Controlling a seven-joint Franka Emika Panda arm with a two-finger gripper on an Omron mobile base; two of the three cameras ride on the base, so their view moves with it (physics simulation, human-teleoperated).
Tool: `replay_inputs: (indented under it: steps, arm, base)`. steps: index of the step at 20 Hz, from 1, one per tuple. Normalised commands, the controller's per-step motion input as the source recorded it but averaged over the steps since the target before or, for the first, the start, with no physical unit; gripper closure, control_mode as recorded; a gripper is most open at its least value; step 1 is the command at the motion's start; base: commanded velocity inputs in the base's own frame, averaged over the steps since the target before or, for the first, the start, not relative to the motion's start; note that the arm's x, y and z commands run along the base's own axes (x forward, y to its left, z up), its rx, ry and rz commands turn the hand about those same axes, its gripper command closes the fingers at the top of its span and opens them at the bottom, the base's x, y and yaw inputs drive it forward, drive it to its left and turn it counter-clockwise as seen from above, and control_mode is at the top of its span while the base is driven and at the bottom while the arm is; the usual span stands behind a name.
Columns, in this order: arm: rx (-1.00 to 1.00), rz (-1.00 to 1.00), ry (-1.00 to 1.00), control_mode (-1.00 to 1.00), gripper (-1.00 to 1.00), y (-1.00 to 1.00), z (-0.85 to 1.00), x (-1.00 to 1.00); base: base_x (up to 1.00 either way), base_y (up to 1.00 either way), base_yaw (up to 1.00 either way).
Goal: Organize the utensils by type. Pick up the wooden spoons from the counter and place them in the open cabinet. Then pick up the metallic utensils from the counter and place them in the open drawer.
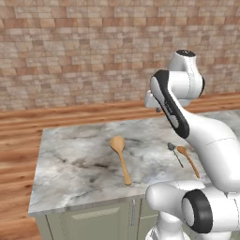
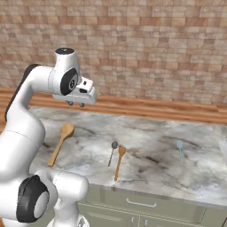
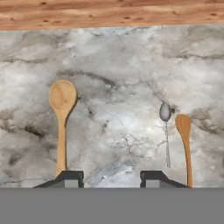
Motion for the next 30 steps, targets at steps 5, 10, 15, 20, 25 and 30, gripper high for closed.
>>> replay_inputs:
  steps: [5,10,15,20,25,30]
  arm:
    - [0.0,0.0,0.0,-1.0,-1.0,0.0,-0.01,-0.06]
    - [0.0,0.0,0.0,-1.0,-1.0,0.26,-0.33,-0.06]
    - [0.04,-0.07,0.0,-1.0,-1.0,0.63,-0.55,0.03]
    - [0.0,-0.1,0.09,-1.0,-1.0,0.68,-0.71,0.1]
    - [-0.05,-0.15,0.15,-1.0,-1.0,0.64,-0.74,0.24]
    - [0.0,-0.14,0.13,-1.0,-1.0,0.41,-0.73,0.23]
  base:
    - [0.0,0.0,0.0]
    - [0.0,0.0,0.0]
    - [0.0,0.0,0.0]
    - [0.0,0.0,0.0]
    - [0.0,0.0,0.0]
    - [0.0,0.0,0.0]
